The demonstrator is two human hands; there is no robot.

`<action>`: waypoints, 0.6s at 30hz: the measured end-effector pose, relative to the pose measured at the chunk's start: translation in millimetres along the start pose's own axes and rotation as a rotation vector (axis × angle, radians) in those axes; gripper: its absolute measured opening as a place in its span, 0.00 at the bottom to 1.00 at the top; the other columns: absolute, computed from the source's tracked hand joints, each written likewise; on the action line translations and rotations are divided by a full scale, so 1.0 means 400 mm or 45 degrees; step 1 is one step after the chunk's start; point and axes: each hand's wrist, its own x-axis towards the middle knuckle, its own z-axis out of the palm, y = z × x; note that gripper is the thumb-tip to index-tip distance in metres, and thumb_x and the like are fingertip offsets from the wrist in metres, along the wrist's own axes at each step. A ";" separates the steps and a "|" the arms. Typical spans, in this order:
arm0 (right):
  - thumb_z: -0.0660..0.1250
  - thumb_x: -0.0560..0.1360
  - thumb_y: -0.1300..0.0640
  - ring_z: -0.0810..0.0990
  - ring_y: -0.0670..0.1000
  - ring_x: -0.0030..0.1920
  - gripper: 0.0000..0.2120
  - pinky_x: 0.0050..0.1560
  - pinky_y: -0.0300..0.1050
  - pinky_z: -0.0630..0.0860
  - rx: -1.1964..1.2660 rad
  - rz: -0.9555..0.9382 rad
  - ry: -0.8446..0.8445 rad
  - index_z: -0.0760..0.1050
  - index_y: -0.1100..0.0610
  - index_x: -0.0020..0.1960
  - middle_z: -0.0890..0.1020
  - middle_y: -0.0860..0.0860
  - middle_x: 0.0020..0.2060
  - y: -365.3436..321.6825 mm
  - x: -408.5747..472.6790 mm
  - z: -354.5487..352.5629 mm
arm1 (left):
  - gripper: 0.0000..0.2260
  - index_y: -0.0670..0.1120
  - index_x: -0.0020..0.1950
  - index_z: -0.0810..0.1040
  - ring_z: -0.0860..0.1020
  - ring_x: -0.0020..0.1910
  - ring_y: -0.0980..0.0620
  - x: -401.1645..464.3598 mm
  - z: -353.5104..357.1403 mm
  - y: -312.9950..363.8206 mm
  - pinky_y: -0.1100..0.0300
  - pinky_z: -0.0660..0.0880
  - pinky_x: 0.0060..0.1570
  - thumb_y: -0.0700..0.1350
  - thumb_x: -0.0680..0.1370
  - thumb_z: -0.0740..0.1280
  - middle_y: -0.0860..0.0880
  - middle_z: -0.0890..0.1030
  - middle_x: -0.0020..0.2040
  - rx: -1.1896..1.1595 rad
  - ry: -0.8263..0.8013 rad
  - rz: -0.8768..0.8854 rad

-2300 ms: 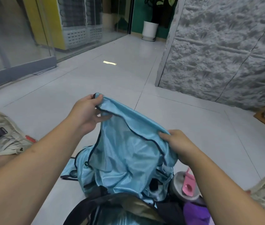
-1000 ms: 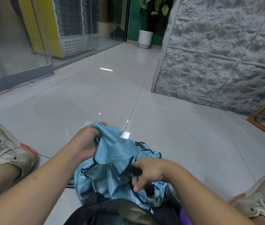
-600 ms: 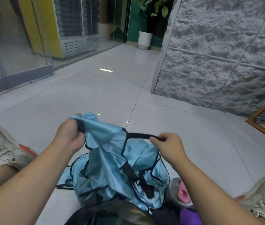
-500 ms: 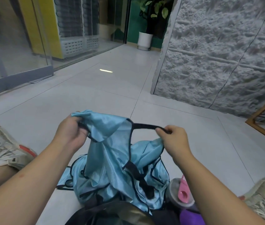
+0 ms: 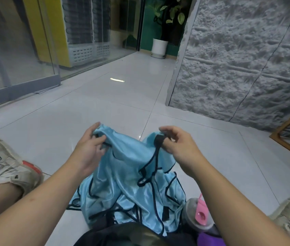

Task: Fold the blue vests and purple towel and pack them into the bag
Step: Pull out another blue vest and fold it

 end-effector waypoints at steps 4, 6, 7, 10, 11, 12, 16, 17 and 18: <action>0.66 0.78 0.68 0.74 0.53 0.73 0.30 0.62 0.51 0.82 -0.486 0.318 -0.242 0.69 0.50 0.77 0.72 0.49 0.75 0.122 -0.009 0.006 | 0.39 0.63 0.83 0.53 0.70 0.76 0.43 -0.012 -0.022 -0.046 0.44 0.65 0.77 0.32 0.82 0.65 0.43 0.66 0.79 0.134 -0.020 -0.209; 0.70 0.79 0.62 0.84 0.55 0.56 0.17 0.51 0.47 0.84 -0.844 0.523 -0.385 0.77 0.57 0.67 0.82 0.58 0.65 0.168 -0.031 0.016 | 0.37 0.57 0.83 0.57 0.74 0.73 0.41 -0.015 -0.023 -0.066 0.46 0.69 0.75 0.32 0.82 0.66 0.39 0.68 0.77 0.266 0.030 -0.285; 0.71 0.78 0.58 0.85 0.54 0.48 0.12 0.44 0.44 0.83 -1.020 0.627 -0.512 0.79 0.59 0.61 0.84 0.60 0.59 0.192 -0.047 0.026 | 0.33 0.52 0.82 0.61 0.78 0.68 0.41 -0.016 -0.022 -0.076 0.46 0.72 0.73 0.32 0.81 0.66 0.38 0.72 0.74 0.330 0.039 -0.321; 0.76 0.77 0.55 0.85 0.58 0.38 0.14 0.44 0.50 0.83 -1.242 0.938 -0.804 0.75 0.62 0.52 0.85 0.61 0.47 0.276 -0.109 0.067 | 0.18 0.45 0.70 0.75 0.86 0.55 0.40 -0.018 -0.020 -0.102 0.45 0.79 0.63 0.35 0.81 0.70 0.38 0.80 0.64 0.472 -0.016 -0.412; 0.77 0.76 0.54 0.84 0.57 0.37 0.14 0.48 0.52 0.83 -1.262 1.023 -0.854 0.76 0.62 0.50 0.84 0.59 0.45 0.300 -0.124 0.079 | 0.15 0.45 0.66 0.77 0.86 0.53 0.41 -0.019 -0.019 -0.110 0.45 0.81 0.61 0.36 0.80 0.71 0.38 0.80 0.63 0.515 -0.035 -0.427; 0.77 0.76 0.51 0.84 0.57 0.40 0.14 0.53 0.52 0.81 -1.323 1.068 -0.923 0.78 0.61 0.48 0.84 0.58 0.46 0.321 -0.134 0.090 | 0.13 0.45 0.64 0.78 0.87 0.53 0.41 -0.021 -0.016 -0.116 0.44 0.82 0.59 0.36 0.80 0.71 0.38 0.81 0.61 0.562 -0.045 -0.431; 0.75 0.77 0.51 0.83 0.56 0.62 0.22 0.65 0.49 0.78 -1.502 1.040 -0.919 0.79 0.64 0.64 0.82 0.57 0.65 0.380 -0.149 0.114 | 0.09 0.41 0.59 0.80 0.86 0.46 0.43 -0.036 0.000 -0.134 0.47 0.84 0.52 0.36 0.79 0.71 0.38 0.83 0.52 0.700 -0.083 -0.438; 0.74 0.78 0.54 0.85 0.57 0.56 0.19 0.61 0.50 0.80 -1.476 1.049 -0.895 0.78 0.65 0.62 0.84 0.57 0.62 0.387 -0.146 0.117 | 0.08 0.40 0.58 0.80 0.85 0.44 0.44 -0.040 0.003 -0.138 0.49 0.84 0.49 0.36 0.79 0.70 0.39 0.83 0.50 0.725 -0.100 -0.441; 0.73 0.78 0.57 0.86 0.58 0.47 0.13 0.54 0.52 0.82 -1.388 1.096 -0.868 0.78 0.65 0.57 0.85 0.58 0.57 0.383 -0.142 0.118 | 0.07 0.39 0.57 0.80 0.84 0.42 0.44 -0.043 0.004 -0.142 0.50 0.84 0.47 0.36 0.79 0.70 0.39 0.83 0.49 0.748 -0.113 -0.443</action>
